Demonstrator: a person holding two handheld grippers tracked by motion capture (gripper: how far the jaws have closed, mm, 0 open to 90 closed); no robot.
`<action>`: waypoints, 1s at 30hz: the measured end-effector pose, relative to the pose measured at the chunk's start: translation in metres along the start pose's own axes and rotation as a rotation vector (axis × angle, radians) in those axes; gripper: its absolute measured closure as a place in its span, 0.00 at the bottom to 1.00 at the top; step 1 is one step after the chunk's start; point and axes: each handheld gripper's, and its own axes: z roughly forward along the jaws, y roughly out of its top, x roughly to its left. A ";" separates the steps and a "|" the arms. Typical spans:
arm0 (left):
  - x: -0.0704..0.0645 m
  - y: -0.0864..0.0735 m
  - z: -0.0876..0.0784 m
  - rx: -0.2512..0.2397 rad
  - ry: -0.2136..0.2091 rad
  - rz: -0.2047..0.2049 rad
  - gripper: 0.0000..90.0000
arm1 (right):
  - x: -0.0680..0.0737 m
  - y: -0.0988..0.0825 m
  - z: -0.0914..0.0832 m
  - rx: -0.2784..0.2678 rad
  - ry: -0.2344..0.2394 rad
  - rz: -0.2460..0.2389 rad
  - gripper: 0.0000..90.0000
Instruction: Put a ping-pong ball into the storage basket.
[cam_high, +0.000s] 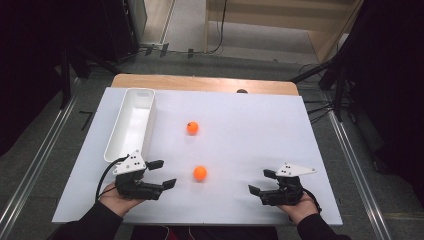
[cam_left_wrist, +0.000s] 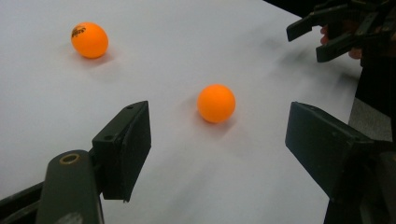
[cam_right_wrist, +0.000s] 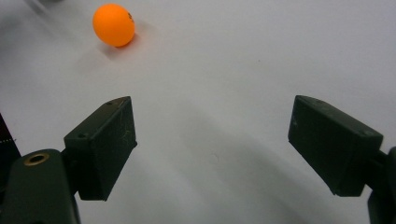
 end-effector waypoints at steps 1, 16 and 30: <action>0.000 0.000 0.000 0.000 0.000 0.000 0.23 | 0.000 0.000 0.000 0.000 0.000 0.000 0.15; 0.003 0.021 0.018 0.011 0.012 -0.026 0.16 | 0.000 0.000 0.000 -0.001 0.005 0.002 0.15; 0.006 0.039 0.039 0.040 -0.034 -0.014 0.00 | -0.001 0.000 0.000 -0.006 0.012 0.006 0.15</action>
